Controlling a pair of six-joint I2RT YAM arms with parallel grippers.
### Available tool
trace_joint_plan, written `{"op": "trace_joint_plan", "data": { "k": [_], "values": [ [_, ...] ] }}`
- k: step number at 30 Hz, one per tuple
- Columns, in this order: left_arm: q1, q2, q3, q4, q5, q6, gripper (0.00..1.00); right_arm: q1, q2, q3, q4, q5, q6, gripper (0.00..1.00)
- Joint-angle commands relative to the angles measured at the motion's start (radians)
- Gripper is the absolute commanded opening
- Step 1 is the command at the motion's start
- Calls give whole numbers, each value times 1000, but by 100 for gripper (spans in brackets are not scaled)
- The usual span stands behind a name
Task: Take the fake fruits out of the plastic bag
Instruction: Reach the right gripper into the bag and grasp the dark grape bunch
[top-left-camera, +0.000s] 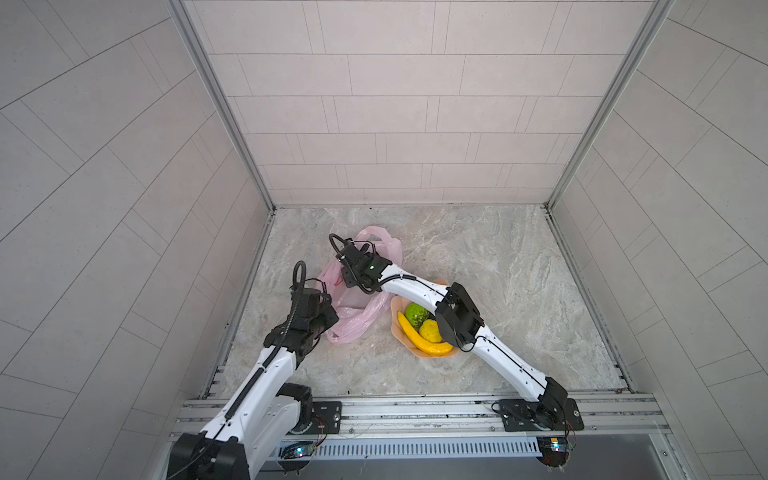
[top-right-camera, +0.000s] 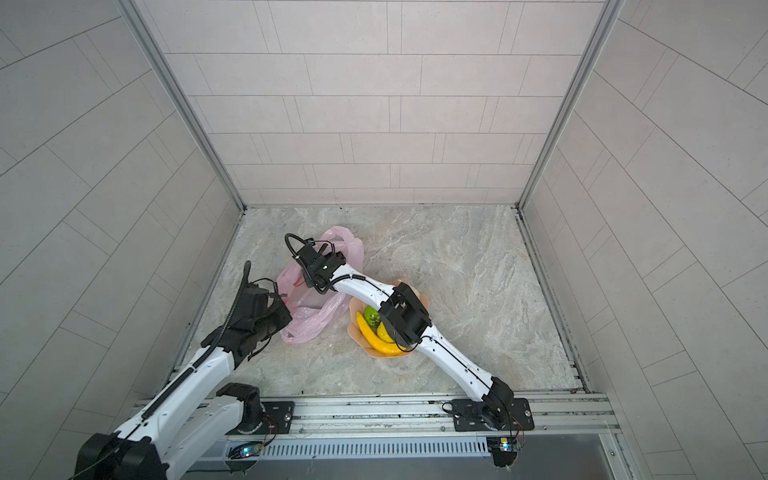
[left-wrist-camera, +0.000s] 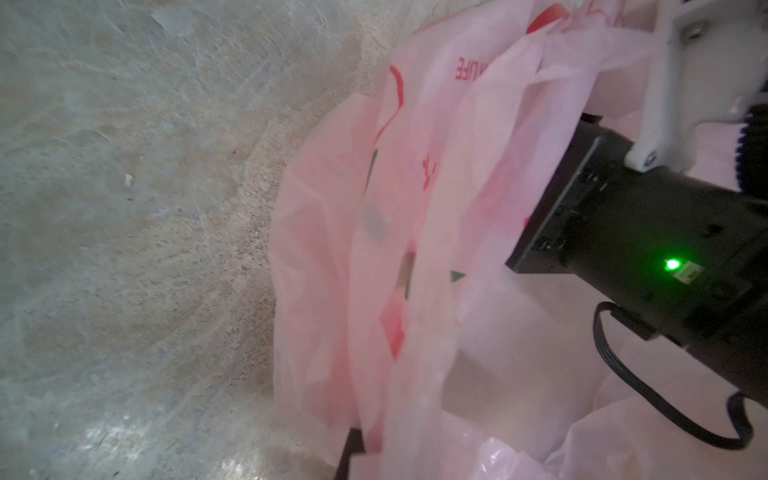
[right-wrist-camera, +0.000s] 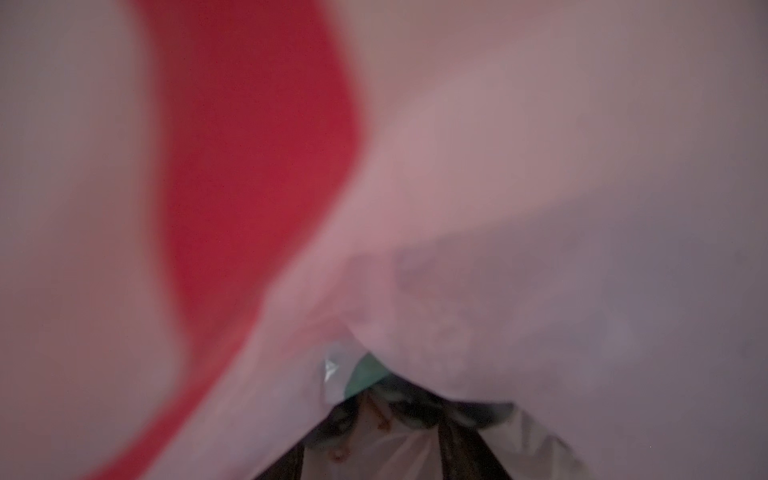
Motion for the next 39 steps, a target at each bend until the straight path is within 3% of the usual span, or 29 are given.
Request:
{"op": "trace_joint_plan", "data": {
  "k": [1, 14, 28, 39],
  "values": [
    [-12, -15, -8, -7, 2, 13, 0, 5, 66, 60, -18, 74, -16, 46],
    [-19, -15, -6, -13, -24, 13, 0, -9, 68, 129, 4, 52, -10, 0],
    [-18, 23, 45, -66, -142, -13, 0, -8, -77, 123, -139, -85, -3, 0],
    [-16, 139, 149, -100, -276, -142, 0, -1, -210, 3, -138, -136, -29, 0]
  ]
}}
